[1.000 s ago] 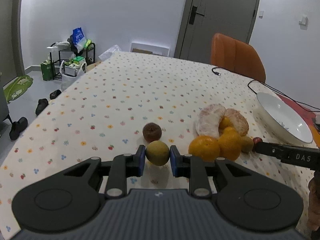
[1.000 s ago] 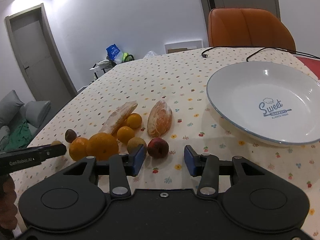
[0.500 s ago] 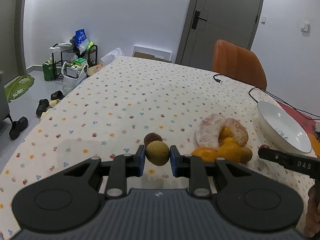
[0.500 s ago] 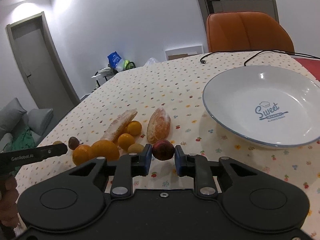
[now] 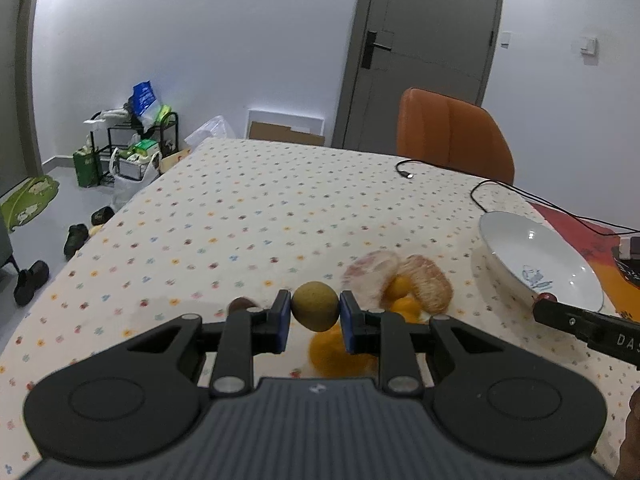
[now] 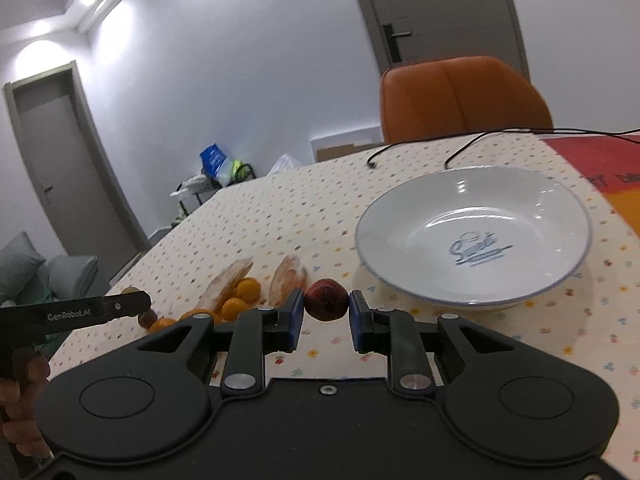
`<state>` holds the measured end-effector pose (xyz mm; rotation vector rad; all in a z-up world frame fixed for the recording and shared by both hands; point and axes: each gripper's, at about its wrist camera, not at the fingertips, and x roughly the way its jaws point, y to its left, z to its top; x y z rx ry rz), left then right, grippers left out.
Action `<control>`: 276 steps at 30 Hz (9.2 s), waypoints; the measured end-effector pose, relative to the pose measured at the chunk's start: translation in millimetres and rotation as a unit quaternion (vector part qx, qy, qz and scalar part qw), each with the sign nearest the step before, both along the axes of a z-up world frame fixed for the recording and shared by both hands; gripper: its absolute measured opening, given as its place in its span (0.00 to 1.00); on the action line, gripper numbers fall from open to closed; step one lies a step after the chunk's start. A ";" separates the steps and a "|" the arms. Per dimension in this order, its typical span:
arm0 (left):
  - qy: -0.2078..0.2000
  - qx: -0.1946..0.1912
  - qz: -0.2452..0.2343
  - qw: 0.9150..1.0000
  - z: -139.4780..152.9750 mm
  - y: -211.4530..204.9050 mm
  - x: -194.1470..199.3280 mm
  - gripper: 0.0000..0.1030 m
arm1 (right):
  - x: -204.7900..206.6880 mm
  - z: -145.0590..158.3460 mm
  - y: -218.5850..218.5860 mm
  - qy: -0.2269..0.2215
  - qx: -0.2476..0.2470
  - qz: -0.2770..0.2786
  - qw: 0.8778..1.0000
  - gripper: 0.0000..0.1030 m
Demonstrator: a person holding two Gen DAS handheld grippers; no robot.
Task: Organize fruits
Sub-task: 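Carry both plums over the white plate and open both tools, then move both tools back toward the remaining fruit cluster, then grasp the peeled pomelo piece with the right tool while the left tool grasps an orange, then carry the pomelo piece and orange to the white plate and release both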
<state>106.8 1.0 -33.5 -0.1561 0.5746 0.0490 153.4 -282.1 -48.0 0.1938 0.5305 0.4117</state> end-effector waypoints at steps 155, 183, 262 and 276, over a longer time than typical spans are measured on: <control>0.018 -0.089 0.056 0.994 -29.3 11.5 -8.2 0.69 | 10.0 5.1 40.1 0.009 -0.056 0.037 0.998 0.80; 0.006 -0.124 0.026 0.992 -39.1 18.3 9.7 0.31 | 66.2 -14.9 81.4 0.046 -0.085 0.055 0.994 0.51; -0.050 -0.039 -0.105 0.992 31.1 -120.2 45.9 0.31 | 10.0 12.4 -77.4 -0.043 0.001 -0.129 0.991 0.30; -0.029 -0.040 -0.123 0.991 15.3 -150.3 72.7 0.31 | 25.6 -3.4 -99.9 -0.028 0.013 -0.148 0.989 0.30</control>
